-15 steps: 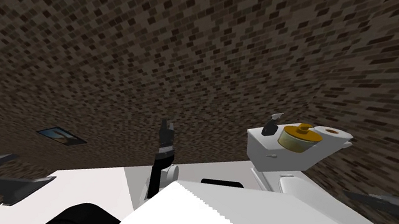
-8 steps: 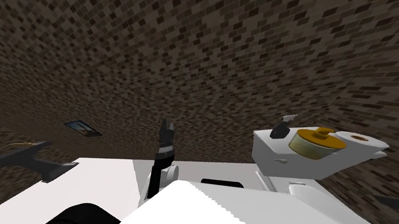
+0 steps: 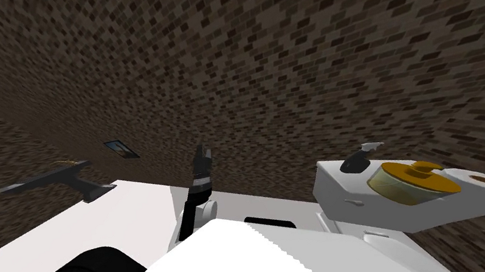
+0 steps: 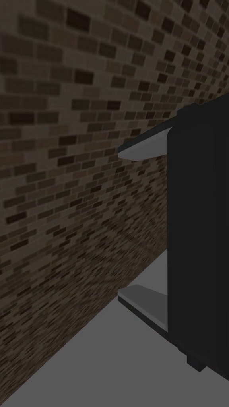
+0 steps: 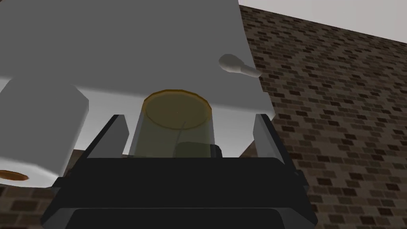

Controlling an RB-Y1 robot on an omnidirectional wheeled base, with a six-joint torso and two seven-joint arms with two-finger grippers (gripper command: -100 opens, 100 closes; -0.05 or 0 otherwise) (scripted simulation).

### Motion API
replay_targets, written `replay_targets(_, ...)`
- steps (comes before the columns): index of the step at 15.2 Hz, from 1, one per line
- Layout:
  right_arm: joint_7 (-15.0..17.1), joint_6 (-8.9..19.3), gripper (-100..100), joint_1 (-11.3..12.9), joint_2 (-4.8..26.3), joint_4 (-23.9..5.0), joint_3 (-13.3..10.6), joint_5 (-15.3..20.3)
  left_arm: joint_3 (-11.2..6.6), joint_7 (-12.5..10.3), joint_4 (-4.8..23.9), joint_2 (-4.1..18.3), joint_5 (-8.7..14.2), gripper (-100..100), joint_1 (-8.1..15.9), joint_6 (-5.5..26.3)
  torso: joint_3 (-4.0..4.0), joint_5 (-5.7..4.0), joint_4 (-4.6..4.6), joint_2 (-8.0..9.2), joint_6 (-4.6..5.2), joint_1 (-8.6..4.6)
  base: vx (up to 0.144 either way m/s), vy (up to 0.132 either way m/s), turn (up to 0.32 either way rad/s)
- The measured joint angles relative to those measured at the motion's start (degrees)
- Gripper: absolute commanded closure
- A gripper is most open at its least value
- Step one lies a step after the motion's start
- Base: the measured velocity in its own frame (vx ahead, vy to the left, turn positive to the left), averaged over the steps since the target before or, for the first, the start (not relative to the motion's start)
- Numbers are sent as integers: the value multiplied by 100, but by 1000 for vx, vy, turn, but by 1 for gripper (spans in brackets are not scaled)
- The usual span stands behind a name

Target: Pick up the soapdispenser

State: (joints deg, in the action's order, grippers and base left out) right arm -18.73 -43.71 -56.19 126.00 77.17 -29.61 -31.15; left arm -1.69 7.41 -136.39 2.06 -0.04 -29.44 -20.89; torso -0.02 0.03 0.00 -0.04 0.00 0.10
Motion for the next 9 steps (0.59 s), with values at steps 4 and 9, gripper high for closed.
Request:
replay_targets(4, -114, -5, -100, -52, 501, -212, -200, -152, 0, 0, 0, 0, 0, 0, 0, 0, -1, 2, 0, -1, -4, 4, -3, 21, 161)
replay_targets(9, -232, -80, -100, -234, 1091, -589, -327, -283, 0, 0, 0, 0, 0, 0, 0, 0, 0, 2, 0, 0, -4, 5, -2, 19, 124)
